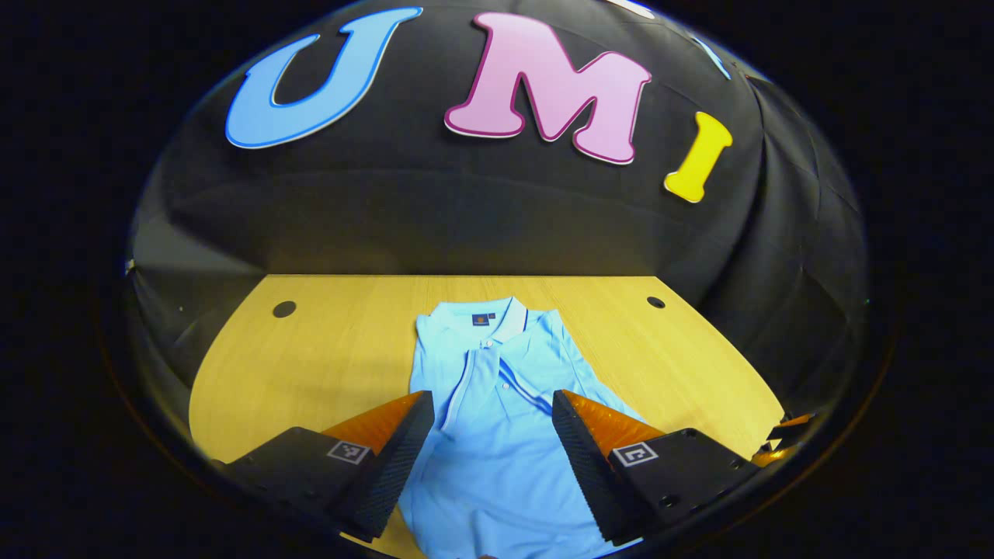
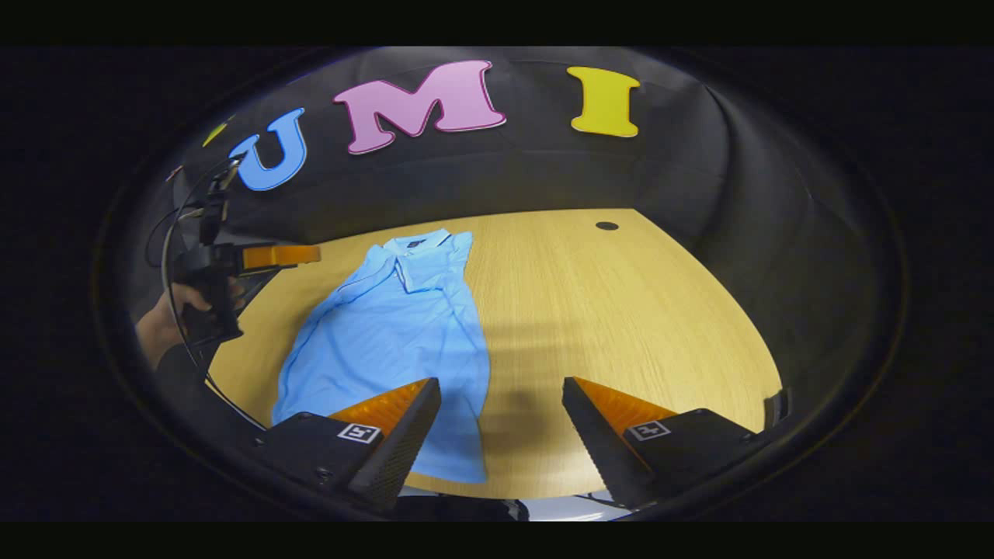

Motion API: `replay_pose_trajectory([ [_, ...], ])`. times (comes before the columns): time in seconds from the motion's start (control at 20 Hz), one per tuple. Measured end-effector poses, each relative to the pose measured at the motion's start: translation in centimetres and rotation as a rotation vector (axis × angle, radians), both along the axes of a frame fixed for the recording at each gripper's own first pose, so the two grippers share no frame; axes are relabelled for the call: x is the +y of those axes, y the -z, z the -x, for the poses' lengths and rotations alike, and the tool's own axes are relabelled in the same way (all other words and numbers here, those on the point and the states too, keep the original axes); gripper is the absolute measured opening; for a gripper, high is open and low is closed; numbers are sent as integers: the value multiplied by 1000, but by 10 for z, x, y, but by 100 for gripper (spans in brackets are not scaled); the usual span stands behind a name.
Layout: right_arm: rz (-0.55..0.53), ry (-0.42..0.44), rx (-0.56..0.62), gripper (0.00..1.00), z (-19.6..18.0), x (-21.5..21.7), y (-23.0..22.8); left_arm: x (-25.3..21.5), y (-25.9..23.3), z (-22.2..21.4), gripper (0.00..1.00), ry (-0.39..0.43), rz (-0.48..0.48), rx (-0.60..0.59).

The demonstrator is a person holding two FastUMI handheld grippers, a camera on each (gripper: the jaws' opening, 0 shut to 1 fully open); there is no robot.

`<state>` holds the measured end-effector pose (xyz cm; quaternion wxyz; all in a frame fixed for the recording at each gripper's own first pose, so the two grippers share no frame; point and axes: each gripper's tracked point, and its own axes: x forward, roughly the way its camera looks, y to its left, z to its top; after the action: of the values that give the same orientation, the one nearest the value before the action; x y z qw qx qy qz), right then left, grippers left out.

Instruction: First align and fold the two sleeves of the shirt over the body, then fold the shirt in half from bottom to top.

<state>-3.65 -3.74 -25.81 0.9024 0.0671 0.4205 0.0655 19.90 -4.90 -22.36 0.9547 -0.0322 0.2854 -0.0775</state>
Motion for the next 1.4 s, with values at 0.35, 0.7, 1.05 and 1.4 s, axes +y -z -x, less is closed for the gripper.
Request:
replay_pose_trajectory([
  [0.35,-35,-39,92,99,53,38,22,13,23,149,98,-1,-33,68],
  [0.7,2,-50,180,99,81,48,63,15,92,227,98,-14,-52,209],
  [1.05,41,-55,216,98,84,49,88,21,151,246,98,-19,-108,318],
  [1.4,129,-135,197,96,87,53,95,22,155,244,99,-70,-134,342],
])
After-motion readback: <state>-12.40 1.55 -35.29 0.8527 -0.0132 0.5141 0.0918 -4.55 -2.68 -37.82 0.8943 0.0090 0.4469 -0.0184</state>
